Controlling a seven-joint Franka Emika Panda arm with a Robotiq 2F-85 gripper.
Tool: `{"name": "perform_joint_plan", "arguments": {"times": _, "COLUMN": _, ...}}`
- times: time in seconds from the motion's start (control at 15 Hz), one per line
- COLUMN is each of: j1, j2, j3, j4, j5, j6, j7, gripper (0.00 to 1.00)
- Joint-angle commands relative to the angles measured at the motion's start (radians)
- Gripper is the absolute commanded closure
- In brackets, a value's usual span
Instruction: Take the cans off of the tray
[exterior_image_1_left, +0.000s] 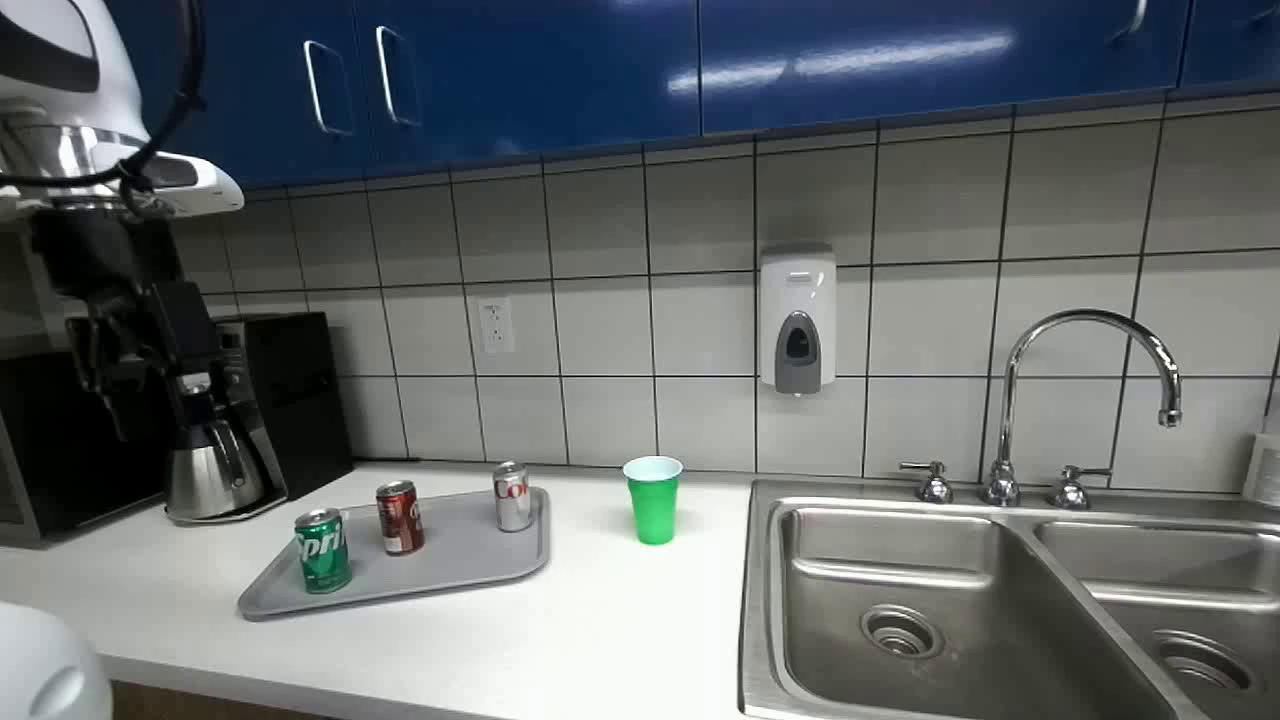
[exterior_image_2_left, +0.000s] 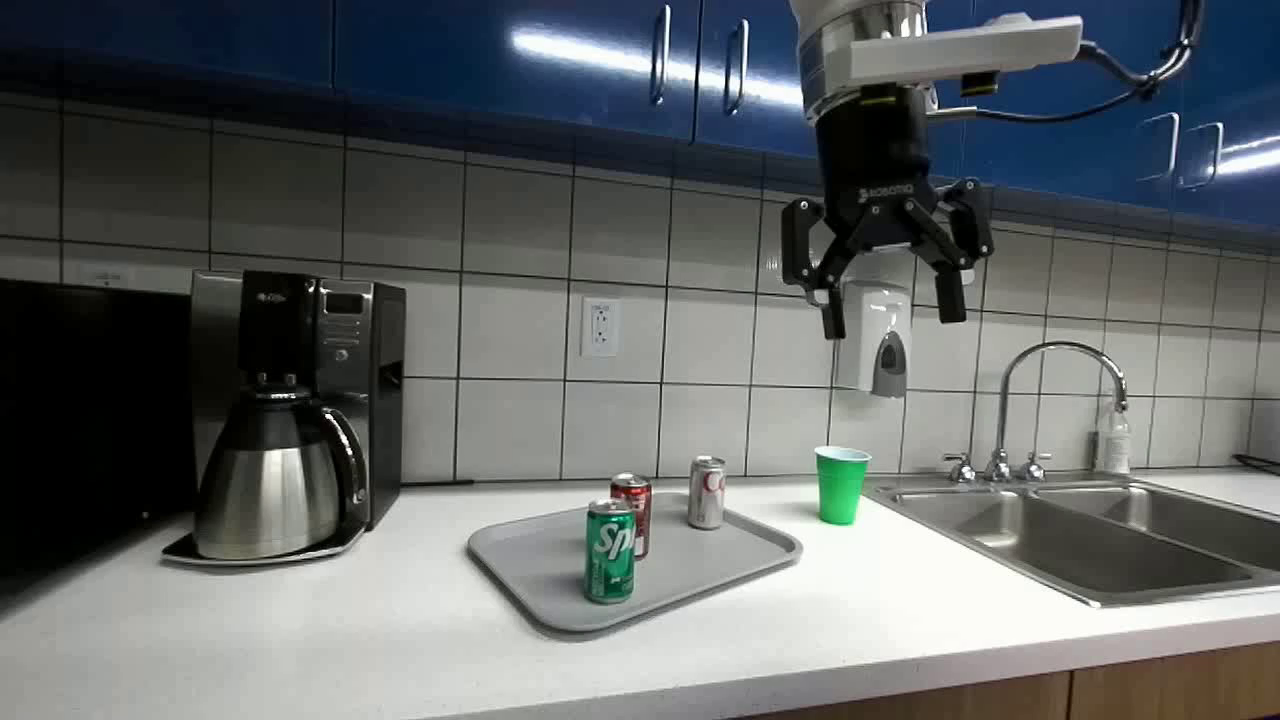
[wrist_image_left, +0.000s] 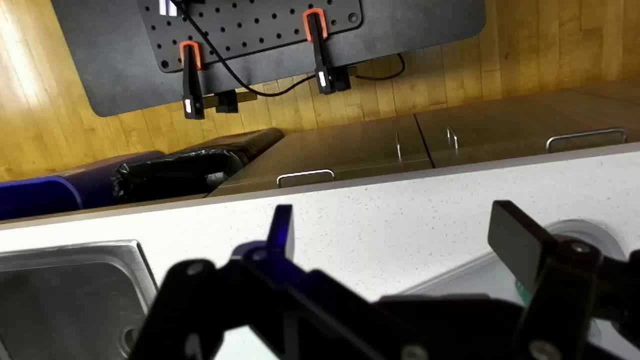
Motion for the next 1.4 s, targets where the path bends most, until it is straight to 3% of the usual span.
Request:
{"name": "perform_joint_plan", "arguments": {"times": 0.0, "j1": 0.009, "j2": 0.004, "j3": -0.007, "j4": 0.001, "j5": -0.005, "j6": -0.001, "j7": 0.005, "gripper": 0.00}}
{"name": "perform_joint_plan", "arguments": {"times": 0.53, "j1": 0.009, "j2": 0.004, "j3": -0.007, "j4": 0.001, "j5": -0.005, "j6": -0.001, "j7": 0.005, "gripper": 0.00}}
{"name": "perform_joint_plan", "arguments": {"times": 1.33, "j1": -0.003, "j2": 0.019, "j3": -0.065, "j4": -0.048, "j5": 0.077, "j6": 0.193, "j7": 0.036, "gripper": 0.00}}
